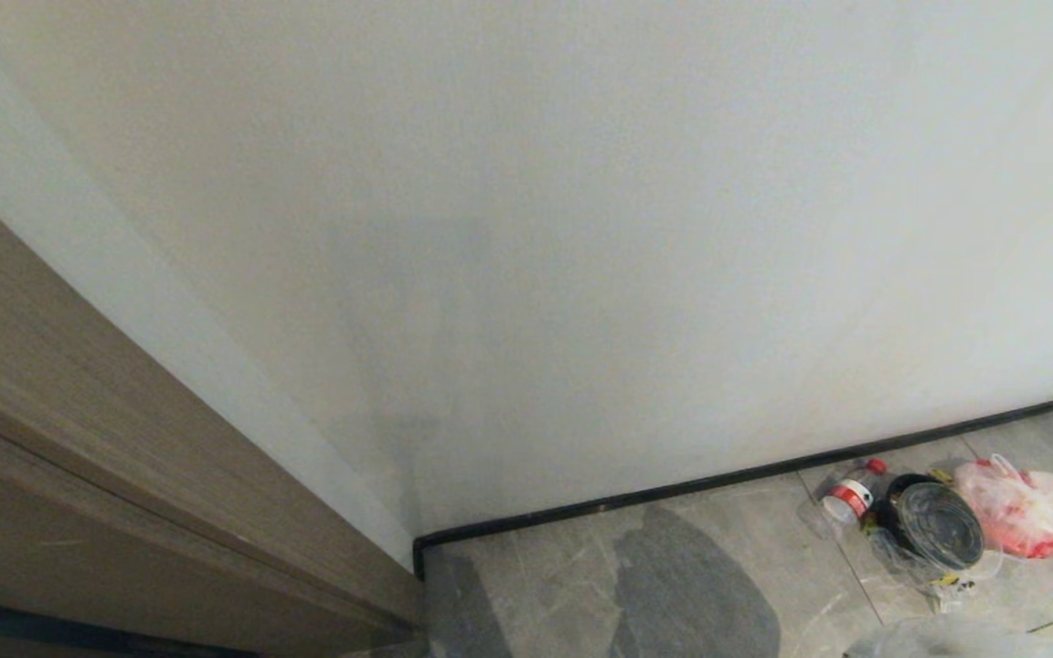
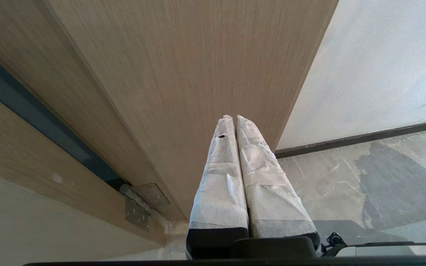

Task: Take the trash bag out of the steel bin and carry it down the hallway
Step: Put the trash bag at the door

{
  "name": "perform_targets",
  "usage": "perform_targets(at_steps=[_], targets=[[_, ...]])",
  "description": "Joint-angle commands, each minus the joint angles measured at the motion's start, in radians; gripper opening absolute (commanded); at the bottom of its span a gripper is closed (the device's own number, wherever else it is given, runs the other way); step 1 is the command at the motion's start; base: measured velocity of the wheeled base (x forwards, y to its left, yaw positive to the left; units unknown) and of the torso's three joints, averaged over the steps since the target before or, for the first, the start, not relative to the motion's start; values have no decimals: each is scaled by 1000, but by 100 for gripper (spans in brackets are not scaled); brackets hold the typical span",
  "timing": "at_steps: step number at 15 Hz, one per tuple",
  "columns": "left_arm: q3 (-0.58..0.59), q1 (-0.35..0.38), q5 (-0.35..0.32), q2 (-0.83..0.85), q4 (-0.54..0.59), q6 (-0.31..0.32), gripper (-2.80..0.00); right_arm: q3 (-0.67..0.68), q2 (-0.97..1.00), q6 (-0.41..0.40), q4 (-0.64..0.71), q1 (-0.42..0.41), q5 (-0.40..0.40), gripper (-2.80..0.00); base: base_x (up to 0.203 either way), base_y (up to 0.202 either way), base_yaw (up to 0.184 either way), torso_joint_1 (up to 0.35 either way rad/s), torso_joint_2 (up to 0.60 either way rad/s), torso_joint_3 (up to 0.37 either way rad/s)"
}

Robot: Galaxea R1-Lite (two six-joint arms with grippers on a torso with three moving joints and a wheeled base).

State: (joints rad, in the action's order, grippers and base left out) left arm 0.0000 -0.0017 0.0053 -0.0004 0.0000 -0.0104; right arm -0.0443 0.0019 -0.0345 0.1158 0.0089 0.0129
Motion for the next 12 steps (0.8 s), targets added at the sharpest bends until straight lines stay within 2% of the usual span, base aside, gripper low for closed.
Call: perform_targets(at_steps=[1,9,12], targets=[[2,0,1,0,0,0,-280,0,0,-2,2,0,1,-280,0,0,0,0,0,0],[2,0,1,0,0,0,-280,-13,0,1,-3,0,1,-280,0,0,0,0,0,0],[2,0,1,0,0,0,-280,-168,89,5,69,0,27,-280,0,0,0,0,0,0]])
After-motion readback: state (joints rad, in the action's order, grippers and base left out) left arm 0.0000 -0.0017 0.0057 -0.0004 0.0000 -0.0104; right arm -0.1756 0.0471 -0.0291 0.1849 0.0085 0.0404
